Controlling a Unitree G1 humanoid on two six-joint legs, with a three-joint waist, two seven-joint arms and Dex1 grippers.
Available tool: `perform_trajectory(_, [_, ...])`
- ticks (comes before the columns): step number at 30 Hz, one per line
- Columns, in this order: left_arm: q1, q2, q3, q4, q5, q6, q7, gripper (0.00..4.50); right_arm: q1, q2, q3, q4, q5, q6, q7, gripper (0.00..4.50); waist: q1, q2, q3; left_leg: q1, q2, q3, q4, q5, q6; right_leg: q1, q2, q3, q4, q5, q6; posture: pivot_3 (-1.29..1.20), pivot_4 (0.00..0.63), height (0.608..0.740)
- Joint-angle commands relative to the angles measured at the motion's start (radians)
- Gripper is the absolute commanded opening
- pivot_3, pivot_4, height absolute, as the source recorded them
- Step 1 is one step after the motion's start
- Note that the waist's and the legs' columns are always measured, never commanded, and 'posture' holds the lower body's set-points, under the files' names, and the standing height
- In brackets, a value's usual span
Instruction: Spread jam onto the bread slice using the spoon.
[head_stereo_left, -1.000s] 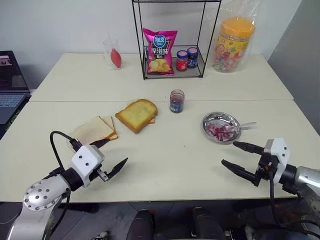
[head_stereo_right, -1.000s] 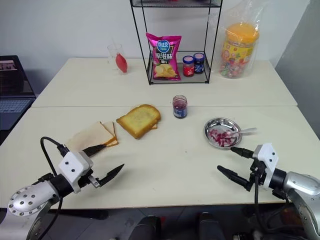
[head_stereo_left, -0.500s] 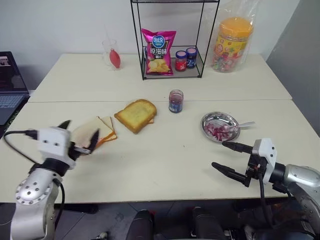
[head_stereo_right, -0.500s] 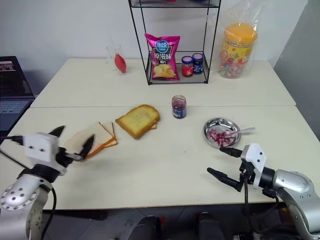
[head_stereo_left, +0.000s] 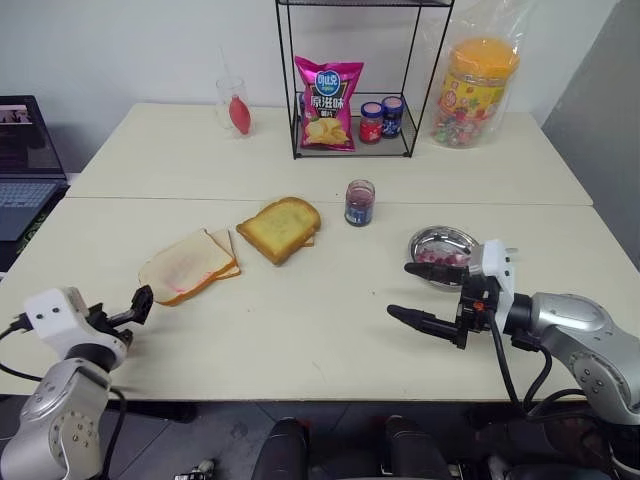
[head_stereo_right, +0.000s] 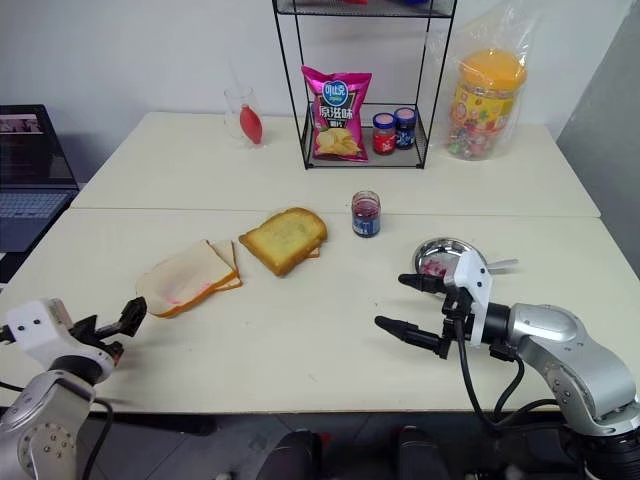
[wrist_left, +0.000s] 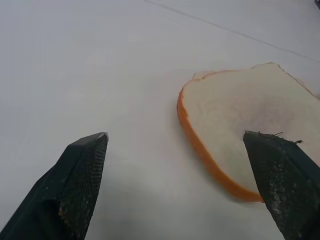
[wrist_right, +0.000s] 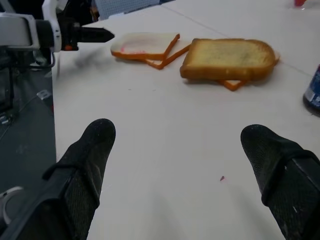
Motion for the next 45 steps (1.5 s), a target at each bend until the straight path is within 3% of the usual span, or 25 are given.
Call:
perform_trajectory(1, [-0.051,0.003,0.002,0.021,-0.034,0.034,0.04,4.5,-0.085,-0.035,-0.002,-0.047,0.024,0.012,0.038,4.45,-0.005,0.0,0.0,0.0,0.0,0.0,0.0,0.0,0.0,0.0,0.0,0.0,0.0,0.0,0.0,0.0,0.15,0.74])
perform_trajectory(7, [-0.103,0.009,-0.024,0.061,-0.072,0.097,0.046,4.5,-0.225,-0.122,0.088,-0.02,-0.043,0.038,0.11,4.45,-0.008,-0.001,-0.001,0.001,0.0,0.0,0.0,0.0,0.0,0.0,0.0,0.0,0.001,0.0,-0.001,0.0,0.15,0.74])
perform_trajectory(16, [-0.136,0.002,-0.027,0.068,-0.079,0.105,0.063,4.5,-0.34,-0.077,0.135,0.057,-0.059,0.031,0.137,4.45,-0.005,-0.001,-0.001,0.0,0.0,0.0,0.0,0.0,0.0,0.0,0.0,0.0,0.0,0.001,0.0,0.0,0.15,0.74])
perform_trajectory(19, [-0.138,0.001,-0.027,0.067,-0.085,0.108,0.071,4.08,-0.339,-0.07,0.136,0.064,-0.07,0.023,0.144,4.5,-0.005,-0.001,-0.001,0.0,0.0,0.0,0.0,0.0,0.0,0.0,0.0,0.0,0.0,0.001,0.0,0.0,0.15,0.74])
perform_trajectory(34, [-0.135,0.001,-0.019,0.045,-0.101,0.094,0.114,0.92,-0.325,-0.047,0.132,0.079,-0.09,-0.006,0.145,4.5,-0.006,-0.001,-0.001,0.0,0.0,0.0,0.0,0.0,0.0,0.0,0.0,0.0,0.0,0.001,0.0,0.0,0.15,0.74])
perform_trajectory(39, [-0.125,0.011,-0.024,0.036,-0.103,0.076,0.094,0.07,-0.325,-0.039,0.129,0.086,-0.1,-0.014,0.143,4.5,-0.006,-0.001,-0.001,0.0,0.0,0.0,0.0,0.0,0.0,0.0,0.0,0.0,0.0,0.001,0.0,0.0,0.15,0.74])
perform_trajectory(45, [-0.117,0.002,-0.021,0.025,-0.13,0.049,0.065,0.0,-0.332,-0.006,0.087,0.092,-0.069,-0.017,0.139,4.5,-0.007,-0.001,-0.001,0.0,0.0,0.0,0.0,0.0,0.0,0.0,0.0,0.0,0.0,0.001,0.0,0.0,0.15,0.74])
